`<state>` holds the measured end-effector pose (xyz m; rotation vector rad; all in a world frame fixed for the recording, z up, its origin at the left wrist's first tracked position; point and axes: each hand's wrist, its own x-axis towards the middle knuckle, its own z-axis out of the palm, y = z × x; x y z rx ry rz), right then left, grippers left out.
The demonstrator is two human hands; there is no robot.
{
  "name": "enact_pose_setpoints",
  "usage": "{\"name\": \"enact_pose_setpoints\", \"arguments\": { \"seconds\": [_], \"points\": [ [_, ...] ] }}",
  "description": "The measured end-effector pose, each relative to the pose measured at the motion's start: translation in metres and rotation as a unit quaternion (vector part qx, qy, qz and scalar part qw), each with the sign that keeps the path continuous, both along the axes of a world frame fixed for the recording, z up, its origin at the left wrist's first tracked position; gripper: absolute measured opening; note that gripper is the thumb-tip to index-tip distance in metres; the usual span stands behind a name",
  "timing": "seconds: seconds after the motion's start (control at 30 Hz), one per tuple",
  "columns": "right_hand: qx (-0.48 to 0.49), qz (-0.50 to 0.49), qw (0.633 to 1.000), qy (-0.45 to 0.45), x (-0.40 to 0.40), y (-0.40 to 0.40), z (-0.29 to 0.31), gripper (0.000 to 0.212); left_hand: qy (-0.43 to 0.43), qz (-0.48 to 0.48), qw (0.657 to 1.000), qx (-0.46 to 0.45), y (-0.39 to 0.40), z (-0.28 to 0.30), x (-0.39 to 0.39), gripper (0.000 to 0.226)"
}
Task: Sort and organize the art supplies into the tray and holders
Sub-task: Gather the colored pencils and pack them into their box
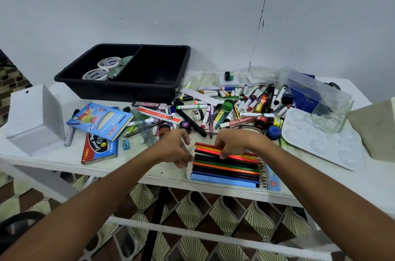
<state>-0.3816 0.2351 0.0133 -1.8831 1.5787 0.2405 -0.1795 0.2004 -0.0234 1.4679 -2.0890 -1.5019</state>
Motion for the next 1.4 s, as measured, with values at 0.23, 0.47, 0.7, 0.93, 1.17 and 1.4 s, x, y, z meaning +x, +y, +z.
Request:
{"name": "enact_pose_setpoints", "arguments": {
  "seconds": [0.23, 0.47, 0.7, 0.93, 1.17, 1.4],
  "points": [
    [-0.092, -0.038, 0.994, 0.034, 0.004, 0.009, -0.012, 0.015, -0.006, -0.02, 0.999, -0.028, -0.002, -0.003, 0.002, 0.031],
    [-0.189, -0.067, 0.978, 0.051, 0.001, 0.021, -0.018, 0.022, -0.071, -0.061, 0.985, -0.145, -0.002, -0.001, -0.006, 0.034],
    [-0.225, -0.094, 0.968, 0.053, -0.009, 0.03, -0.016, 0.014, -0.087, -0.155, 0.921, -0.346, 0.004, -0.006, -0.018, 0.015],
    [-0.224, -0.102, 0.968, 0.046, -0.015, 0.039, -0.025, 0.009, -0.121, -0.221, 0.862, -0.441, 0.002, -0.017, -0.024, 0.014],
    [-0.232, -0.064, 0.97, 0.04, -0.021, 0.042, -0.028, 0.013, -0.113, -0.266, 0.845, -0.45, 0.003, -0.016, -0.026, 0.02],
    [-0.226, -0.014, 0.974, 0.025, -0.03, 0.037, -0.021, 0.017, -0.098, -0.249, 0.852, -0.451, 0.007, -0.015, -0.025, 0.04]
  ]
}}
